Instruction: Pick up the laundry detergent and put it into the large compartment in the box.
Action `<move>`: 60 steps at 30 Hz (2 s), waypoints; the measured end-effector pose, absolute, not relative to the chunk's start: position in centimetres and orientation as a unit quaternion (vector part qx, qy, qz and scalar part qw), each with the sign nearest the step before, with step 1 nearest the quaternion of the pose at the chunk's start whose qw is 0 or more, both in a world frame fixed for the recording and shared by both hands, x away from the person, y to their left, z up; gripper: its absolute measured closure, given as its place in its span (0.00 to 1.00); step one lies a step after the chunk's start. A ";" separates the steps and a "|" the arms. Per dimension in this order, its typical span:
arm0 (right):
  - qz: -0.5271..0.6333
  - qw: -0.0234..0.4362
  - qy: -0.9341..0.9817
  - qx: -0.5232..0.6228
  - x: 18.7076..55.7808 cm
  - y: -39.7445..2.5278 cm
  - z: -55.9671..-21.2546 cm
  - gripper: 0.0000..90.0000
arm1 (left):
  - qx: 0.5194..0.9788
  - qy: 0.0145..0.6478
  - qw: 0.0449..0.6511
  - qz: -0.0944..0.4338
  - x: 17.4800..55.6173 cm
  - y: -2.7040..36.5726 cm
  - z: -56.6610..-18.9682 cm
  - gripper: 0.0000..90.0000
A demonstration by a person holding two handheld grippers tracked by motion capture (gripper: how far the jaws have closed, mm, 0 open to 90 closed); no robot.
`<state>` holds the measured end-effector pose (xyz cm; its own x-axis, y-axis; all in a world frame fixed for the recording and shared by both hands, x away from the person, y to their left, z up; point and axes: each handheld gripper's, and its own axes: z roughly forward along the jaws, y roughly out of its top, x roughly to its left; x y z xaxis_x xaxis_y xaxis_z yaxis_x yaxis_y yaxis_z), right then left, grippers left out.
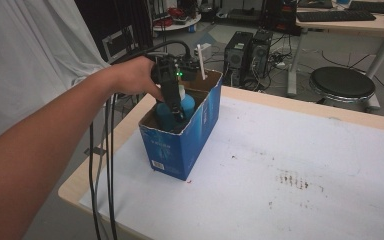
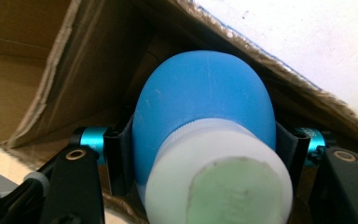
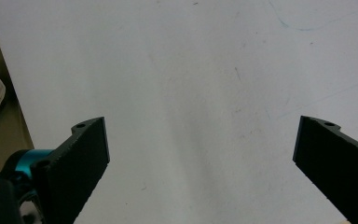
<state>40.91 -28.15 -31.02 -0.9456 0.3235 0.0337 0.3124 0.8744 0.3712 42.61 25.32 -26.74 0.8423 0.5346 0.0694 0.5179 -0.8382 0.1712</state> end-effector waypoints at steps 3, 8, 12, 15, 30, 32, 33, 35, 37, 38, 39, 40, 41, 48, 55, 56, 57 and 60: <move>0.188 0.015 0.968 0.164 40.9 -28.1 -31.1 0.03 | 0.957 0.275 0.069 0.053 42.7 25.3 -27.3 0.42; 0.189 0.015 0.968 0.165 40.9 -28.1 -31.0 0.03 | 0.956 0.278 0.074 0.054 42.7 25.3 -27.7 0.42; 0.188 0.014 0.968 0.166 40.9 -28.1 -31.1 0.03 | 0.956 0.282 0.067 0.052 42.8 25.3 -27.8 0.42; 0.187 0.013 0.968 0.165 40.9 -28.0 -31.2 0.03 | 0.956 0.282 0.068 0.050 42.8 25.2 -27.8 0.42; 0.187 0.014 0.969 0.163 40.7 -27.8 -31.1 0.03 | 0.938 0.313 0.125 0.079 42.2 26.6 -24.7 0.30; 0.188 0.014 0.969 0.161 40.7 -27.7 -31.1 0.03 | 0.934 0.318 0.142 0.083 41.9 26.8 -24.0 0.30; 0.187 0.014 0.969 0.162 40.6 -27.7 -31.0 0.03 | 0.931 0.322 0.154 0.082 41.7 26.9 -23.4 0.30; 0.188 0.015 0.968 0.163 40.5 -27.6 -31.0 0.03 | 0.928 0.322 0.168 0.086 41.4 27.0 -22.6 0.30; 0.190 0.017 0.969 0.159 40.5 -27.6 -30.9 0.03 | 0.924 0.325 0.176 0.094 41.0 26.9 -21.7 0.25; 0.191 0.018 0.968 0.161 40.4 -27.6 -30.8 0.03 | 0.922 0.329 0.177 0.102 40.8 26.9 -21.2 0.23; 0.190 0.018 0.968 0.162 40.3 -27.6 -30.7 0.03 | 0.919 0.330 0.187 0.104 40.6 26.8 -20.7 0.23; 0.191 0.019 0.968 0.162 40.3 -27.7 -30.7 0.03 | 0.919 0.325 0.198 0.102 40.4 26.8 -20.2 0.23; 0.192 0.020 0.968 0.162 40.2 -27.7 -30.7 0.03 | 0.918 0.322 0.208 0.106 40.1 26.7 -19.7 0.23; 0.195 0.025 0.967 0.162 39.9 -27.8 -30.4 0.03 | 0.917 0.317 0.207 0.124 38.9 24.7 -17.6 0.23; 0.200 0.033 0.966 0.162 39.5 -27.6 -29.9 0.03 | 0.933 0.266 0.216 0.111 38.3 21.2 -17.1 0.23; 0.202 0.035 0.965 0.162 39.4 -27.6 -29.8 0.03 | 0.934 0.262 0.220 0.107 38.2 20.7 -17.0 0.23; 0.202 0.037 0.965 0.163 39.3 -27.6 -29.7 0.03 | 0.934 0.257 0.227 0.101 38.2 20.2 -17.1 0.23; 0.204 0.038 0.964 0.165 39.2 -27.7 -29.6 0.03 | 0.938 0.236 0.239 0.088 38.1 18.4 -17.4 0.23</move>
<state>39.16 -27.68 -29.57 -0.9426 0.3339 -0.0057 0.3029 0.8621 0.4062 38.14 18.44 -17.40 0.8732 0.4845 0.0518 0.4004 -0.7740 0.4905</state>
